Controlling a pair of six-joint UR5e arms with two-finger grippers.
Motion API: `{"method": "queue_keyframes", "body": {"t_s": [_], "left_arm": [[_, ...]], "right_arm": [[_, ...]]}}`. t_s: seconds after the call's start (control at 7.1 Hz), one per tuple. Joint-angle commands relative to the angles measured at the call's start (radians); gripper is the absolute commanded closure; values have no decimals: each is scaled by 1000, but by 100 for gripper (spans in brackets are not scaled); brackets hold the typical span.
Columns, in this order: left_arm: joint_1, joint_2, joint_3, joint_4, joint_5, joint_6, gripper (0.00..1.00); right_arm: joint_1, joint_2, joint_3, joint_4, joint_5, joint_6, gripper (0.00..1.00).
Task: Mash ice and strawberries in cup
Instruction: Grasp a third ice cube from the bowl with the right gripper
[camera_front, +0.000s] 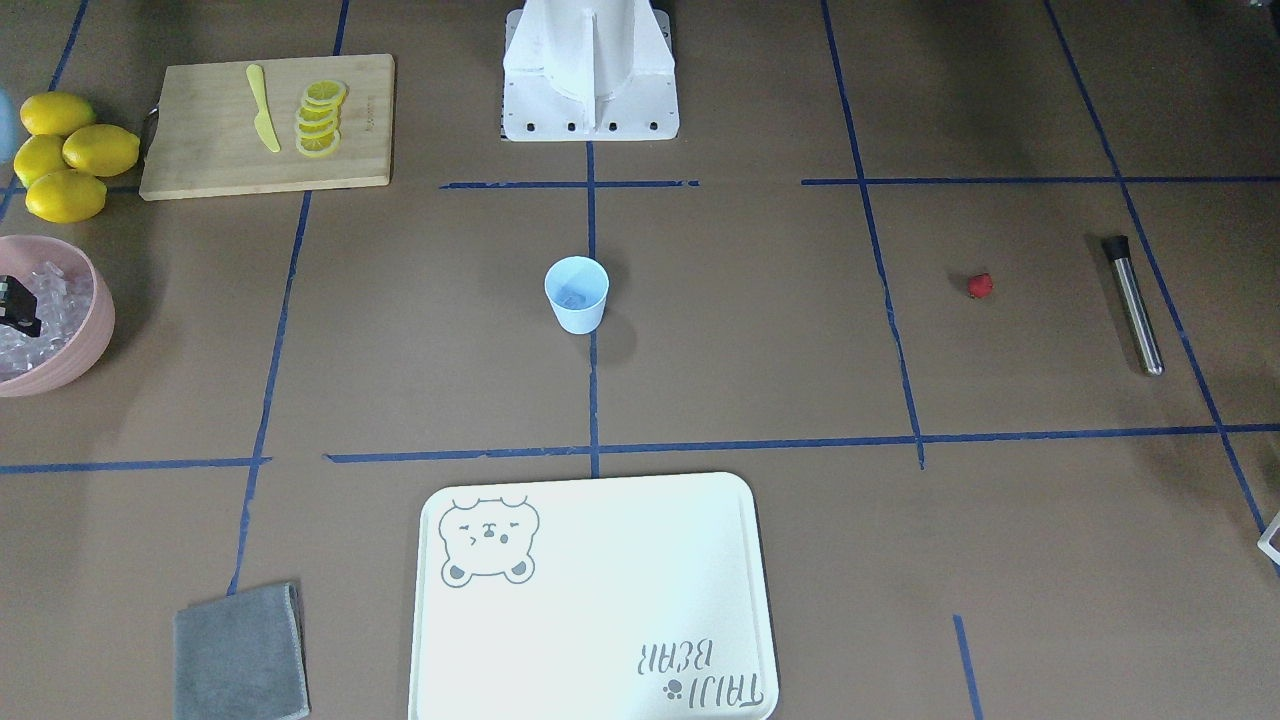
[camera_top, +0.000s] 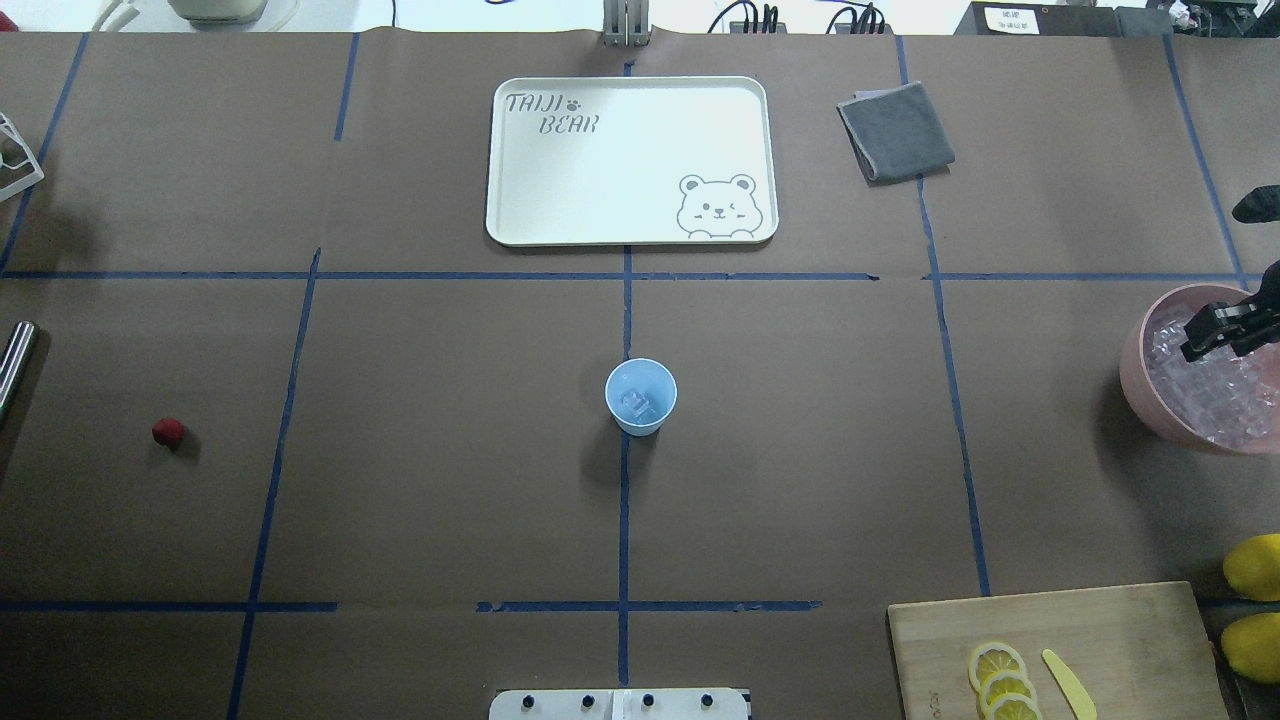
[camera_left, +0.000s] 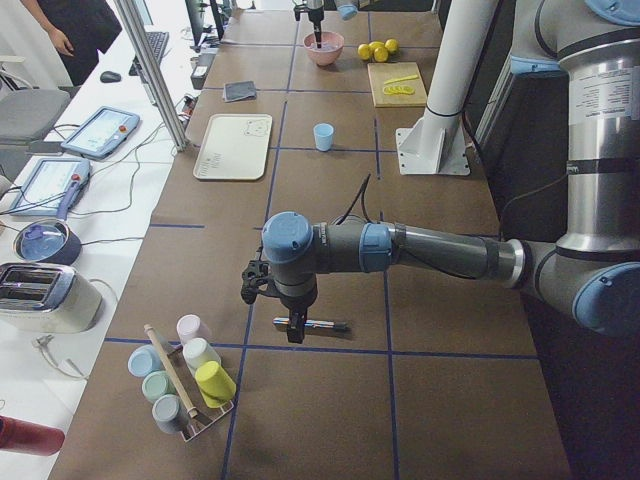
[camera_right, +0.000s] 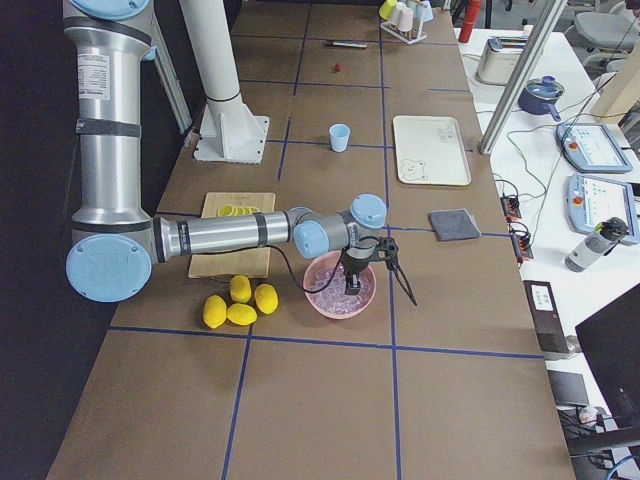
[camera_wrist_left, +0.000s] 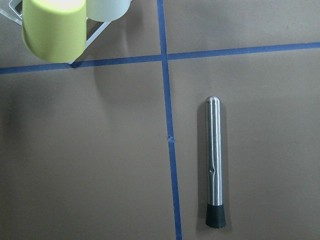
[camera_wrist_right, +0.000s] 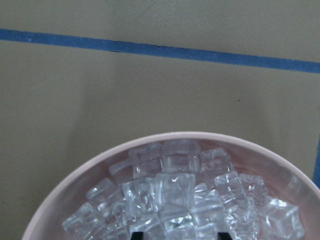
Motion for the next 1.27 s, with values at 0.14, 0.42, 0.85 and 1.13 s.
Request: {"method": "queue_keyframes", "body": {"t_s": [0.14,0.42,0.85,1.13], "left_arm": [[0,-2,0,0,0,0,0],[0,0,-16,6,0,-2,0],[0,2,-17,9,0,-2,0],[0,2,-17,9,0,-2,0]], "right_arm": [[1,-17,9,3,-2,-44,86],[5,-28,32,1,-4,-56,95],[35,-60,215,-38,4,-47,98],[34,34,354,-201,2,18,98]]}}
